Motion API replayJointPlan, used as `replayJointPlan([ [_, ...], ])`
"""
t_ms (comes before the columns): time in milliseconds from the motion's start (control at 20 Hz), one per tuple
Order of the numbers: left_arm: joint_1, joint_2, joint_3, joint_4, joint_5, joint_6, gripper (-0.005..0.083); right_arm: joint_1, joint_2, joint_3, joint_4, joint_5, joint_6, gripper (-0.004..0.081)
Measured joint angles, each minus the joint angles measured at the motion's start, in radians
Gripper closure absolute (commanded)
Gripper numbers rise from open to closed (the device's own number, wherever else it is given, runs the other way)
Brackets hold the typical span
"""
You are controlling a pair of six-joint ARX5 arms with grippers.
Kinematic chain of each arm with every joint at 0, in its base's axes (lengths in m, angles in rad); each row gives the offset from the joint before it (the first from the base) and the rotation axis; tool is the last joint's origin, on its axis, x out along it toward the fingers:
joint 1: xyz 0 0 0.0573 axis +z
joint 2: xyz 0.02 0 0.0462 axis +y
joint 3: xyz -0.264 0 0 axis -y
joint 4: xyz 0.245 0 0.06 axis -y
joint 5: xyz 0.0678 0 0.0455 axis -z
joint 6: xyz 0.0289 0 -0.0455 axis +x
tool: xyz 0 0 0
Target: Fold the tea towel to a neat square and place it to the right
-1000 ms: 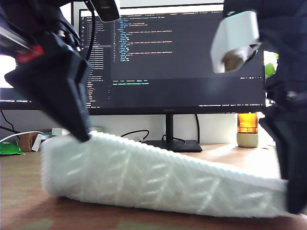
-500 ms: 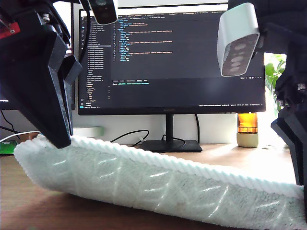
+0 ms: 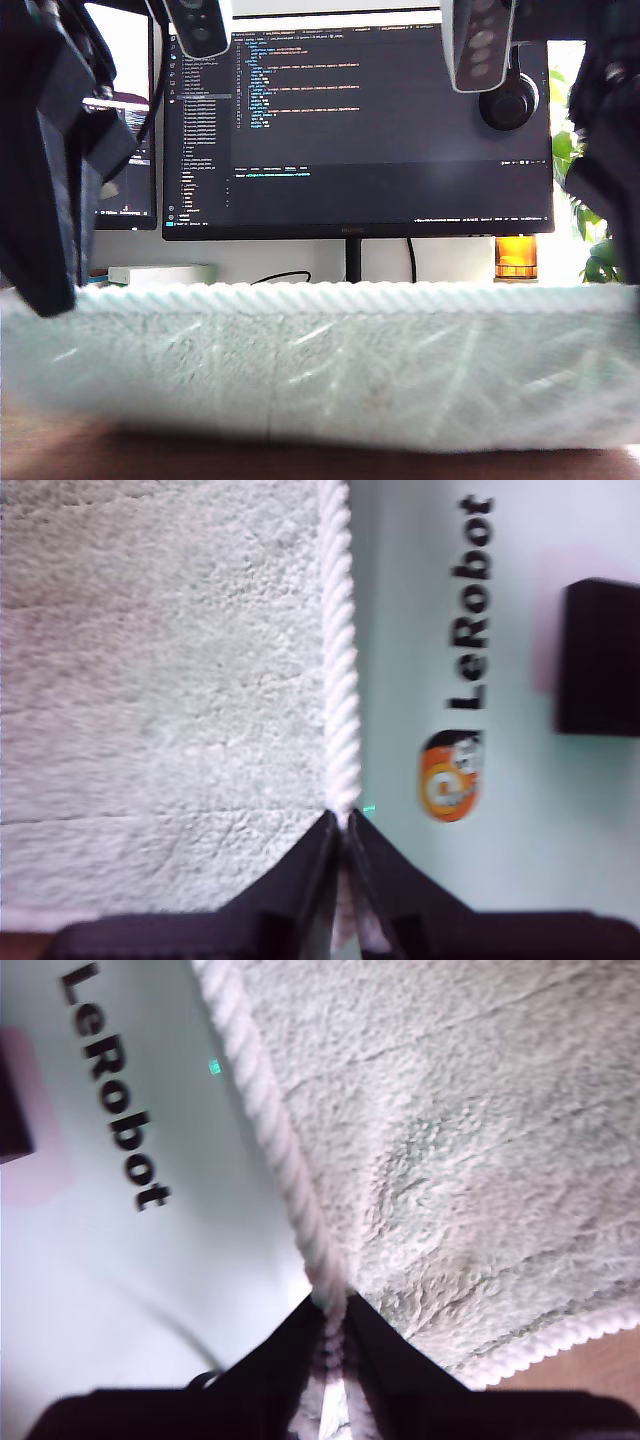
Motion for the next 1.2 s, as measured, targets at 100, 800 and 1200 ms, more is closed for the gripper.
replayJointPlan([
  [100, 0.000, 0.000, 0.000, -0.026, 0.032, -0.002, 0.0797, 0.000, 0.000, 0.000, -0.039, -0.024, 0.011, 0.0783],
  [800, 0.002, 0.000, 0.010, 0.033, -0.044, -0.003, 0.0797, 0.000, 0.000, 0.001, -0.003, 0.041, -0.034, 0.0783],
  [1200, 0.084, 0.000, 0.010, 0.170, -0.172, 0.022, 0.0797, -0.085, 0.000, 0.001, 0.204, 0.206, -0.068, 0.0782],
])
